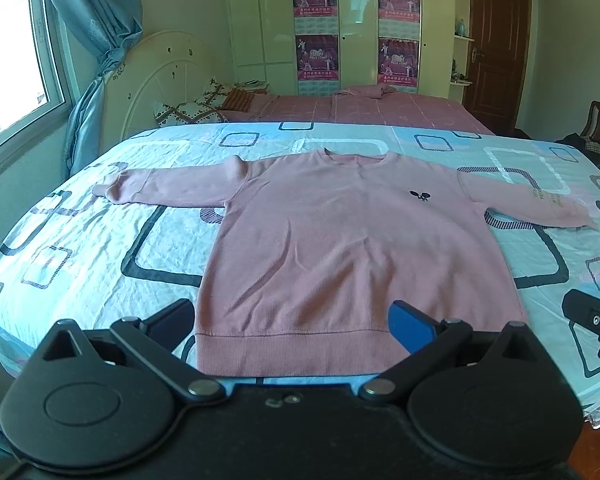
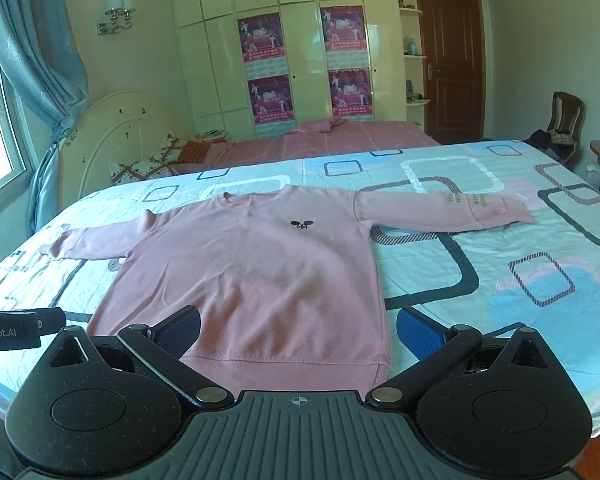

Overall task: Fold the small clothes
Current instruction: 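Move both tools over the spread pink sweatshirt toward a sleeve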

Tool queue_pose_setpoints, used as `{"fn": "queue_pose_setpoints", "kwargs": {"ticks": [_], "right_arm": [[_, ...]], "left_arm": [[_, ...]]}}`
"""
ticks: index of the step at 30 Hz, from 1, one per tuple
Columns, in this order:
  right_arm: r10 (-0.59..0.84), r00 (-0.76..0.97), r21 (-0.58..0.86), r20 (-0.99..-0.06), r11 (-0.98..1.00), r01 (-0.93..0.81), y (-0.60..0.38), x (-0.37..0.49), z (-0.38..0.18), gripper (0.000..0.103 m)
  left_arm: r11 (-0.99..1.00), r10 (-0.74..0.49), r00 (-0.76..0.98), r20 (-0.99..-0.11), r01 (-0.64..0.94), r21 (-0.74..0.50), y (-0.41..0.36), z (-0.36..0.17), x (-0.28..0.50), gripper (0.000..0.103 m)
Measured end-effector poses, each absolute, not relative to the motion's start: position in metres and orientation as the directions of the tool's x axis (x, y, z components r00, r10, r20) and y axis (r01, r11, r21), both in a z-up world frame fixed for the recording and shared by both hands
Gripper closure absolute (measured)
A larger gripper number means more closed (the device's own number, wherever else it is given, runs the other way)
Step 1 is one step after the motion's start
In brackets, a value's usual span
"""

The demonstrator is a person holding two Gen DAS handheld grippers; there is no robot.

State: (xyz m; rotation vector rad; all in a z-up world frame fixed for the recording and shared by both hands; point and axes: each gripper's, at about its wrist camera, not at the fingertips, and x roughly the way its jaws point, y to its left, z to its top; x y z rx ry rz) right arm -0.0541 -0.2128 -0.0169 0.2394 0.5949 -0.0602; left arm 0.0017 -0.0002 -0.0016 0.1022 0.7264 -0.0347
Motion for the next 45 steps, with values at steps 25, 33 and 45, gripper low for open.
{"fn": "queue_pose_setpoints", "kwargs": {"ticks": [25,33,45], "right_arm": [[0.01,0.823,0.21,-0.568,0.969,0.133,-0.221,-0.048,-0.022,0.0],[0.005,0.82,0.212,-0.572,0.967,0.142,-0.226,-0.043,-0.025,0.0],[-0.009,0.813,0.217,-0.583,0.962,0.166,-0.234,-0.031,-0.031,0.0]], "left_arm": [[0.997,-0.029,0.759,-0.651,0.068,0.036,-0.011,-0.006,0.013,0.001],[0.997,-0.036,0.763,-0.646,0.07,0.028,-0.014,-0.007,0.018,0.001],[0.996,-0.026,0.748,-0.664,0.075,0.045,-0.02,-0.012,0.036,0.001]]}}
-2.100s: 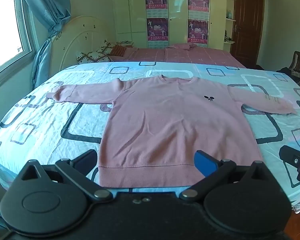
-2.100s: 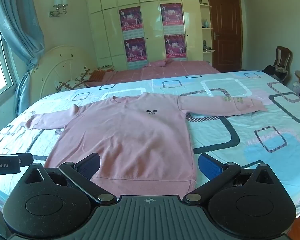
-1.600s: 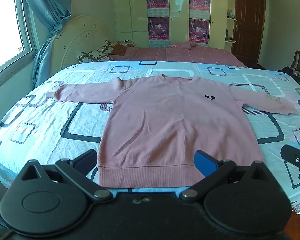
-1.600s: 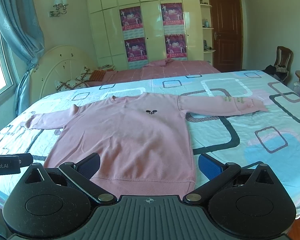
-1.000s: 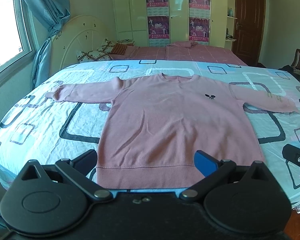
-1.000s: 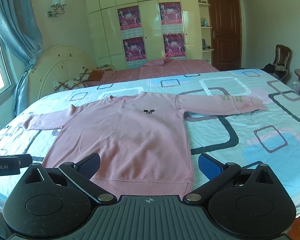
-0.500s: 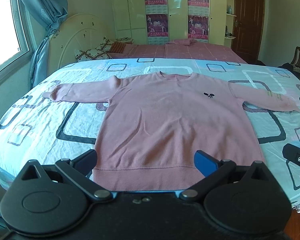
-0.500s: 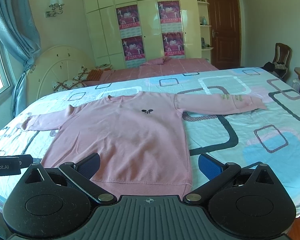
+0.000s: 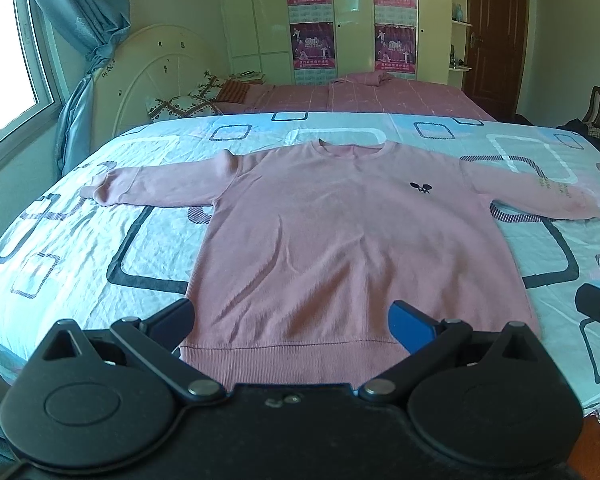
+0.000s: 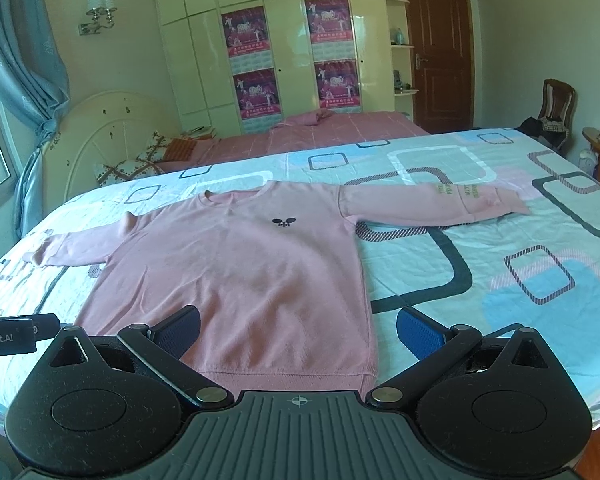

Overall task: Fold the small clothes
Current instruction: 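Move both tools over the spread pink sweatshirt toward a sleeve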

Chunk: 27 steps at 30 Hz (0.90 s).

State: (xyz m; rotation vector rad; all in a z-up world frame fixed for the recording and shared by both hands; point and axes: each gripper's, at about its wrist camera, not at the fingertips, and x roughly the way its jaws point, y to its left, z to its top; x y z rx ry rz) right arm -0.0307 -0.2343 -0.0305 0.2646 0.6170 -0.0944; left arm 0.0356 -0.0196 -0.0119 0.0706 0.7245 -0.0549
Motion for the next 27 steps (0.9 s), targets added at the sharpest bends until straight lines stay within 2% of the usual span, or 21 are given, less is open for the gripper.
{"fn": "queue_pose_setpoints", "kwargs": {"ticks": [13,27], "right_arm": [[-0.059,0.802,0.208,-0.594,0.952,0.225,-0.237,0.0,-0.038,0.0],[-0.144,0.778,0.208,-0.611,0.92,0.333,-0.237,0.065,-0.051,0.0]], "left_arm": [[0.996,-0.043,0.713,-0.7,0.087,0.028,-0.012,-0.023,0.082,0.001],[0.989,-0.075,0.691,-0.719,0.144,0.035,0.004,-0.043,0.168,0.001]]}}
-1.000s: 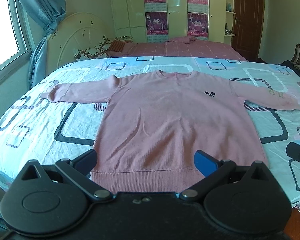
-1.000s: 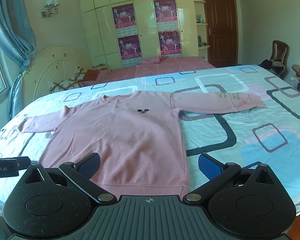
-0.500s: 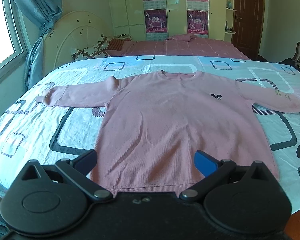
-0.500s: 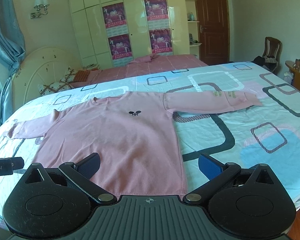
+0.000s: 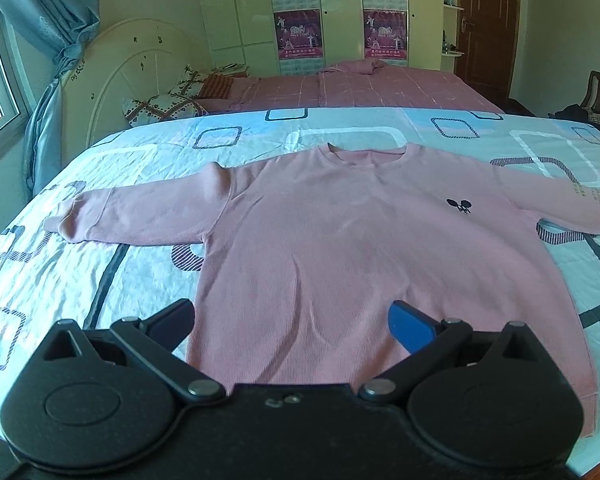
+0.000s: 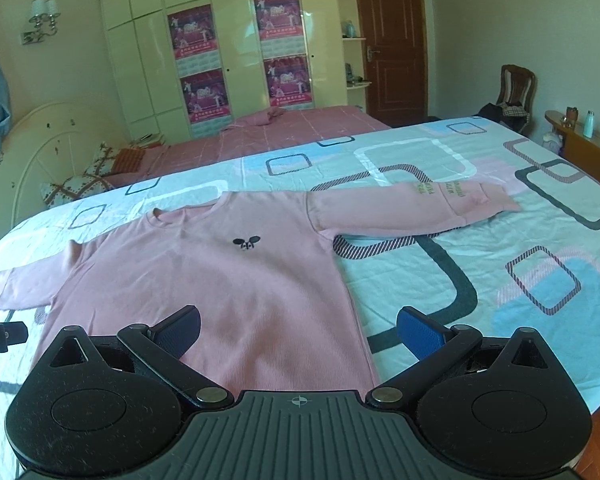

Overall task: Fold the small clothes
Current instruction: 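Move both tools over the spread pink sweatshirt toward a sleeve, then grasp the pink sweatshirt sleeve cuff with the right gripper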

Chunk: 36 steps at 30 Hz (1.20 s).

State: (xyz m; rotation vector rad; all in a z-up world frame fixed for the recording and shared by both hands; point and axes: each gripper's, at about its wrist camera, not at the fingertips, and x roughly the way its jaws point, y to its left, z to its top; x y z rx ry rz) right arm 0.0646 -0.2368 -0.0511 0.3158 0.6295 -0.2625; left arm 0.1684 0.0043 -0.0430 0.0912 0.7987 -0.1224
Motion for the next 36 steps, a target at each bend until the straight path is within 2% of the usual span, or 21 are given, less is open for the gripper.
{"fn": "queue_pose_setpoints", "kwargs": {"ticks": [11,18,24,33,35,36], "right_arm": [[-0.244,0.753,0.193,-0.611,0.877,0.44,-0.254,0.112,-0.063,0.0],[-0.259,0.75,0.197,-0.608,0.866,0.459,-0.287,0.136,-0.074,0.0],[-0.278,0.745,0.206,-0.606,0.85,0.485,-0.345,0.162,-0.093,0.0],[-0.322,0.675,0.225,-0.664,0.774,0.591,-0.474,0.198,-0.139,0.001],[-0.327,0.661,0.237,-0.676,0.752,0.615,-0.498,0.202,-0.149,0.02],[-0.327,0.647,0.241,-0.689,0.738,0.63,-0.512,0.204,-0.154,0.033]], "left_arm": [[0.978,-0.115,0.649,-0.752,0.207,0.029,0.009,-0.066,0.234,0.001],[0.976,-0.127,0.625,-0.77,0.217,0.016,-0.008,-0.08,0.265,0.001],[0.985,-0.14,0.607,-0.782,0.167,-0.047,-0.027,-0.088,0.29,0.001],[0.988,-0.112,0.619,-0.778,0.154,-0.02,-0.081,-0.105,0.325,0.001],[0.988,-0.115,0.623,-0.774,0.15,-0.026,-0.091,-0.108,0.33,0.001],[0.989,-0.107,0.625,-0.773,0.146,-0.019,-0.095,-0.11,0.332,0.001]]}}
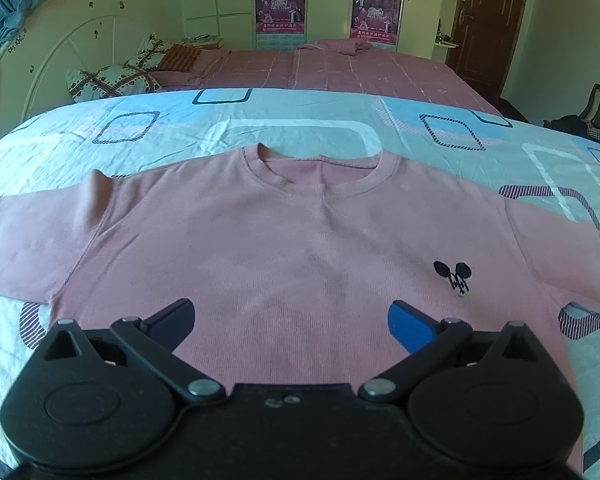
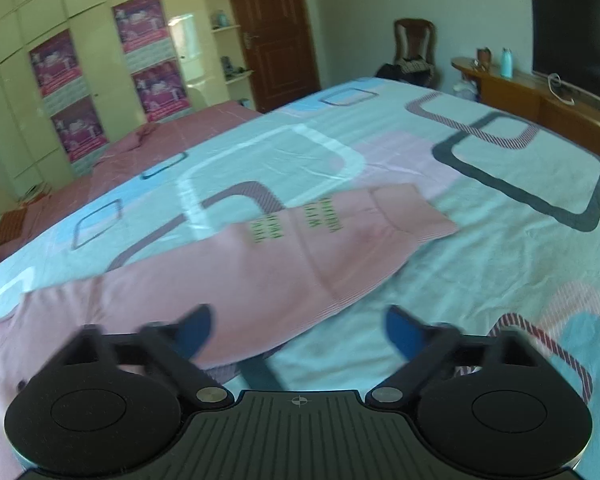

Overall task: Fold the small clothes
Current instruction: 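Grasp the pink sweatshirt sleeve cuff with the right gripper, then fold the held sleeve across the chest with the right gripper and release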

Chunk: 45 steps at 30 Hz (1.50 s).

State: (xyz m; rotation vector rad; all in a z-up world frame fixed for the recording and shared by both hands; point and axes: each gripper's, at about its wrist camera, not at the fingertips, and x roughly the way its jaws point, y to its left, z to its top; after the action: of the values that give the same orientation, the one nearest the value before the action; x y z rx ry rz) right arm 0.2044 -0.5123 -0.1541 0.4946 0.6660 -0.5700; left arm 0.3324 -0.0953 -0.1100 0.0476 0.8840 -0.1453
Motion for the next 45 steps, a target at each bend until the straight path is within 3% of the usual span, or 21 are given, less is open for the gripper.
{"fn": "queue_pose_setpoints", "kwargs": {"ticks": [8,10,14,18,27,35,39,45], "right_arm": [[-0.325,0.595,0.284,-0.735,0.649,0.706,-0.583,0.217,-0.189,0.034],[-0.329,0.586,0.287,-0.741,0.634,0.719,-0.594,0.221,-0.196,0.053],[-0.33,0.577,0.302,-0.747,0.605,0.736,-0.611,0.227,-0.208,0.072],[-0.335,0.586,0.312,-0.738,0.601,0.736,-0.616,0.232,-0.211,0.099],[-0.292,0.736,0.331,-0.61,0.751,0.572,-0.558,0.263,-0.16,0.099],[-0.025,0.868,0.331,-0.497,0.919,0.216,-0.409,0.326,-0.109,0.099],[0.141,0.851,0.334,-0.505,0.941,0.043,-0.323,0.352,-0.115,0.099],[0.307,0.745,0.352,-0.592,0.93,-0.104,-0.222,0.371,-0.159,0.099]], "left_arm": [[0.986,-0.043,0.633,-0.773,0.149,0.067,-0.12,-0.121,0.351,0.001],[0.986,-0.039,0.633,-0.773,0.149,0.073,-0.122,-0.123,0.356,0.001],[0.984,-0.077,0.621,-0.78,0.172,0.039,-0.124,-0.125,0.364,0.004],[0.986,-0.082,0.611,-0.787,0.167,0.027,-0.126,-0.125,0.371,0.005],[0.99,-0.128,0.618,-0.775,0.132,-0.058,-0.106,-0.12,0.381,0.005],[0.989,-0.133,0.671,-0.729,0.134,-0.057,-0.054,-0.109,0.386,0.005],[0.993,-0.109,0.687,-0.719,0.103,-0.052,-0.02,-0.106,0.389,0.005],[0.987,-0.159,0.653,-0.74,0.135,-0.093,0.002,-0.114,0.399,0.005]]}}
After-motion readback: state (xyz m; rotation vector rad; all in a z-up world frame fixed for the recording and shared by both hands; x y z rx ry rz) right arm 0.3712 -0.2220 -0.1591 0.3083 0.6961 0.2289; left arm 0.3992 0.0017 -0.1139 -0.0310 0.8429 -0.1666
